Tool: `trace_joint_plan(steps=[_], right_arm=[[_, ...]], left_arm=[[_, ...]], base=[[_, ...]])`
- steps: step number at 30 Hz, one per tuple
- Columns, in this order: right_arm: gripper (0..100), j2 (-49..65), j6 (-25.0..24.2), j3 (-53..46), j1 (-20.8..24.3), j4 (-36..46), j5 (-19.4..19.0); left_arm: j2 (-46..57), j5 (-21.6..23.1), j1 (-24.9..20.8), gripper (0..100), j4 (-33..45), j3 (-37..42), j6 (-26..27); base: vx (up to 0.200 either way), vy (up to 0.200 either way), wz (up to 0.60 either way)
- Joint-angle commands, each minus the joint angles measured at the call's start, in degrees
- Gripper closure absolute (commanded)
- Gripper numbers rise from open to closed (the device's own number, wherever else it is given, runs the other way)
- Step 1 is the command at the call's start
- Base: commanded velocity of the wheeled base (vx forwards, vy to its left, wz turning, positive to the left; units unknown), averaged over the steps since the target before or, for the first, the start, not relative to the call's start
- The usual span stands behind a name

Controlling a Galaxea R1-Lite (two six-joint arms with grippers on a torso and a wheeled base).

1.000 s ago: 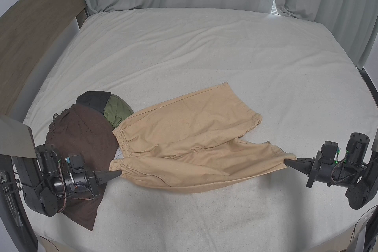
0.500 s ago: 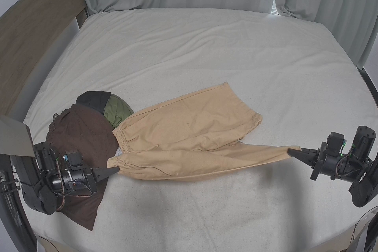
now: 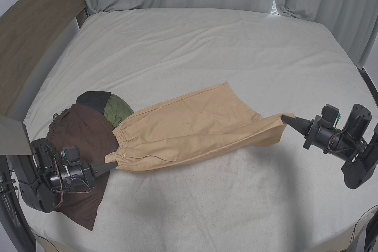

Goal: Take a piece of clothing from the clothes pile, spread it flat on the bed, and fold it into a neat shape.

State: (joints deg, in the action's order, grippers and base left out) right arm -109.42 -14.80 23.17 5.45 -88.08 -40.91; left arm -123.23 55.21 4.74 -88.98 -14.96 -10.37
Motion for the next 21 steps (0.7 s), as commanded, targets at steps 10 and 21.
trace_joint_plan(steps=[10, 21], right_arm=[[100, -8.2, -6.1, 14.5, 1.8, 0.1, 0.9], [100, -12.1, -8.8, 23.1, 2.0, 0.5, 0.8]], left_arm=[[0.5, -1.9, 0.7, 100, -0.1, -2.4, -6.9], [0.3, -2.0, 0.8, 100, 0.0, -4.5, -11.2]], base=[[0.000, 0.000, 0.00], [0.000, 0.000, 0.00]])
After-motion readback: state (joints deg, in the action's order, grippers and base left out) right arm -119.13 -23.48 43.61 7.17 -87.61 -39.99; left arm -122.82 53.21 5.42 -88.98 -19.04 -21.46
